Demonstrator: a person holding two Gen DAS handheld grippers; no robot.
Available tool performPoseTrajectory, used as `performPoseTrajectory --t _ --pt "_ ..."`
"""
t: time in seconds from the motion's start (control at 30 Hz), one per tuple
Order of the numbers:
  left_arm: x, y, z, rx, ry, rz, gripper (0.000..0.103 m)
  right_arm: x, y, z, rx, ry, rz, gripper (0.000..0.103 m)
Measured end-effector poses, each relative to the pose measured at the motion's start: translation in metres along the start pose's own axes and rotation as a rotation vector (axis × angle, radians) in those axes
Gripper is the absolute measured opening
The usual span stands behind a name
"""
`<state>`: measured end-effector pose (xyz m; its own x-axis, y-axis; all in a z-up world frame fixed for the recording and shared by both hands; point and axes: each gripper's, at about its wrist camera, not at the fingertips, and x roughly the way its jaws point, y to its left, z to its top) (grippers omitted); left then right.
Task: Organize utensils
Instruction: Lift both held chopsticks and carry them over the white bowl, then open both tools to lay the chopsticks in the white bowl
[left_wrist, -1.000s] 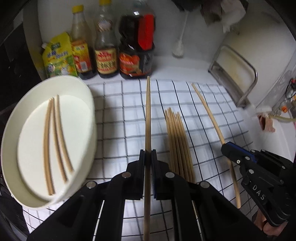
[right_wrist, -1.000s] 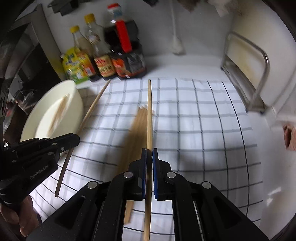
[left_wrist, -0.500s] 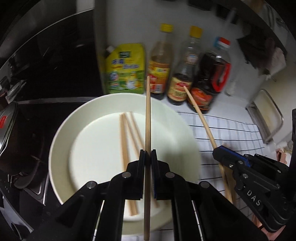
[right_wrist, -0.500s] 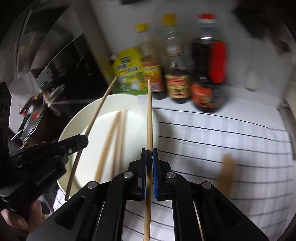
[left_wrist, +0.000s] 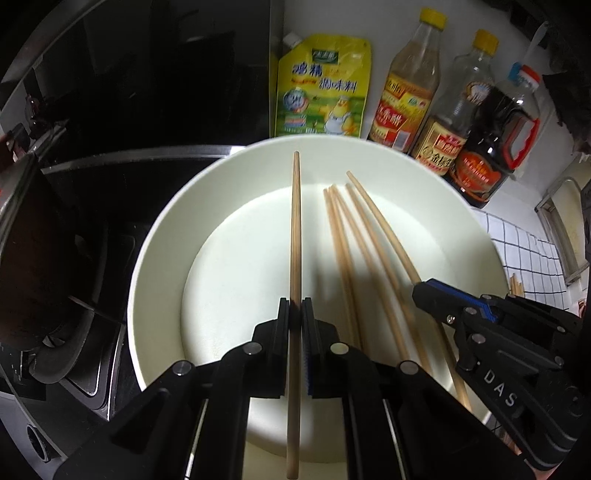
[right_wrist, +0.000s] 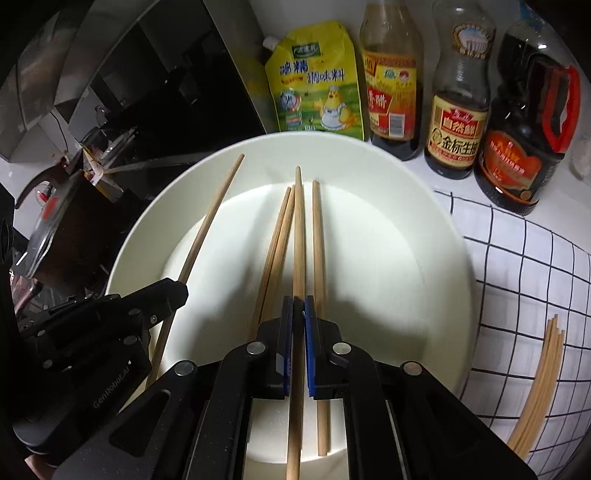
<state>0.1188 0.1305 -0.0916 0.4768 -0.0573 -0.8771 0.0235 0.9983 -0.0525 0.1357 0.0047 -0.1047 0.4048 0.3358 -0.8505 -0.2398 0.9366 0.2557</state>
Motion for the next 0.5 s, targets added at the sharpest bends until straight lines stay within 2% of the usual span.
performPoseTrajectory --t 0.2,0.23,0.3,0.33,0.37,0.5 --pt "0.009 0.004 -0.001 -0.007 0.025 0.002 0.008 0.001 -0.002 0.002 0.026 0.0 -0.008 0.008" --pt "0.008 0.006 -0.001 -0.013 0.024 0.004 0.012 0.0 -0.003 0.002 0.031 -0.002 -0.006 0.015" --pt "0.005 0.009 -0.001 -0.023 0.015 0.006 0.028 -0.006 -0.003 0.002 0.034 -0.024 -0.012 0.02" --pt "0.003 0.01 0.0 -0.028 0.007 0.013 0.044 -0.009 -0.003 0.001 0.031 -0.031 -0.017 0.02" --pt "0.001 0.012 0.001 -0.033 -0.001 0.019 0.055 -0.012 -0.004 0.0 0.034 -0.036 -0.015 0.02" --pt "-0.008 0.016 0.001 -0.055 -0.015 0.025 0.056 -0.022 -0.006 -0.006 0.043 -0.051 -0.014 0.021"
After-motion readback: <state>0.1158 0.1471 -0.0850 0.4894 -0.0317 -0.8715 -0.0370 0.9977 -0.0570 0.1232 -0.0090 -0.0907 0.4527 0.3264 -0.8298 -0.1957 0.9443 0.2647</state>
